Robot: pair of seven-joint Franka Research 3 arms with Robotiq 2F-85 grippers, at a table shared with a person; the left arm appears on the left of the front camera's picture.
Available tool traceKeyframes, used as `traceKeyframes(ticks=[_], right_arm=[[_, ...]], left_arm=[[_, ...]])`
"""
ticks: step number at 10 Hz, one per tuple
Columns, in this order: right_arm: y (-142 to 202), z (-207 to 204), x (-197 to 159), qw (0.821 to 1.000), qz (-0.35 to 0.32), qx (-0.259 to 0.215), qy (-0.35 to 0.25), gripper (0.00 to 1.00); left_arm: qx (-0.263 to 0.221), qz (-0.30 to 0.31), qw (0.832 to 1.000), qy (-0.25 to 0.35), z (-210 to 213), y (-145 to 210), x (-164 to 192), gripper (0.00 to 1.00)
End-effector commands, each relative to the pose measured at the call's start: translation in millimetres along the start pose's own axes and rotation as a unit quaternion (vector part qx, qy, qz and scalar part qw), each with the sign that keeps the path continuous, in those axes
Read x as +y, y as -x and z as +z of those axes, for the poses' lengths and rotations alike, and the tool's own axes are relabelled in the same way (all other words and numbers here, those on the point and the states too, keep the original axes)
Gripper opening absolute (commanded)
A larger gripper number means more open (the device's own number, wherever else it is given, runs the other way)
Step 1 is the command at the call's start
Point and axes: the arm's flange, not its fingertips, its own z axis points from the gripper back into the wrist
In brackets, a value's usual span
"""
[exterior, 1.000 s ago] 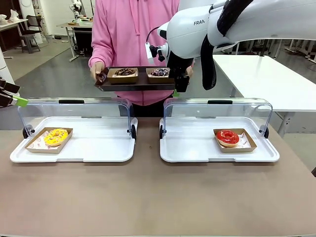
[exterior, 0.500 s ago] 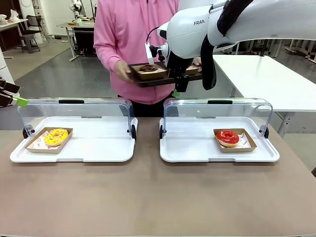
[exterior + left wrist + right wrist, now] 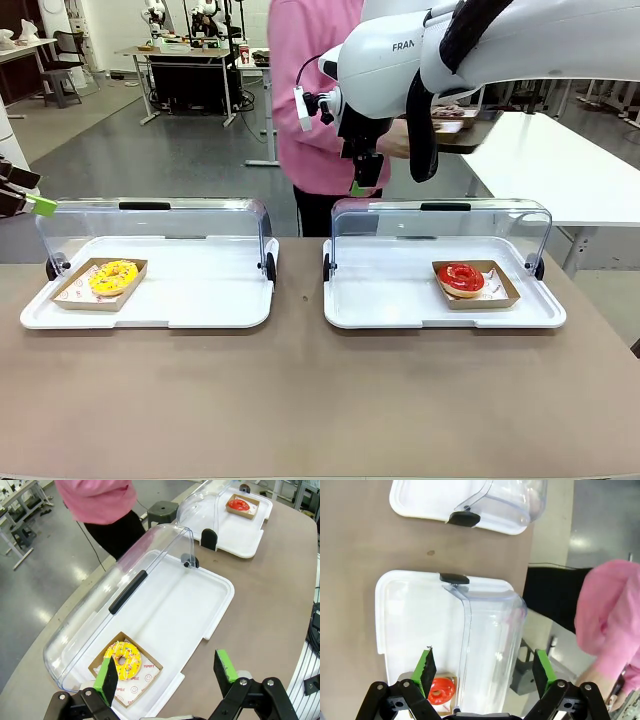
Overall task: Provide the desired donut to the person.
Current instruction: Place the picked Paper togo box onto the Handle tray extended by the person.
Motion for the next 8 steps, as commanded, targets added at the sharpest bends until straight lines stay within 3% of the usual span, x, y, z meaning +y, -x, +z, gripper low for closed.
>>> traceKeyframes(ticks=[1,5,7,8], right_arm=[[34,13,0,0.999,-0.032,-0.010,-0.030,1.00],[181,53,51,0.970,-0.163,-0.159,-0.085,1.00],[227,61,95,0.953,-0.211,-0.211,-0.056,1.00],[247,60,116,0.935,-0.262,-0.237,-0.038,1.00]], left_arm=[[0.001,0.004,1.000,-0.003,-1,0,0,1.00],[0.001,0.004,1.000,-0.003,-1,0,0,1.00],[0.001,0.004,1.000,-0.003,-1,0,0,1.00],[0.001,0.004,1.000,-0.003,-1,0,0,1.00]])
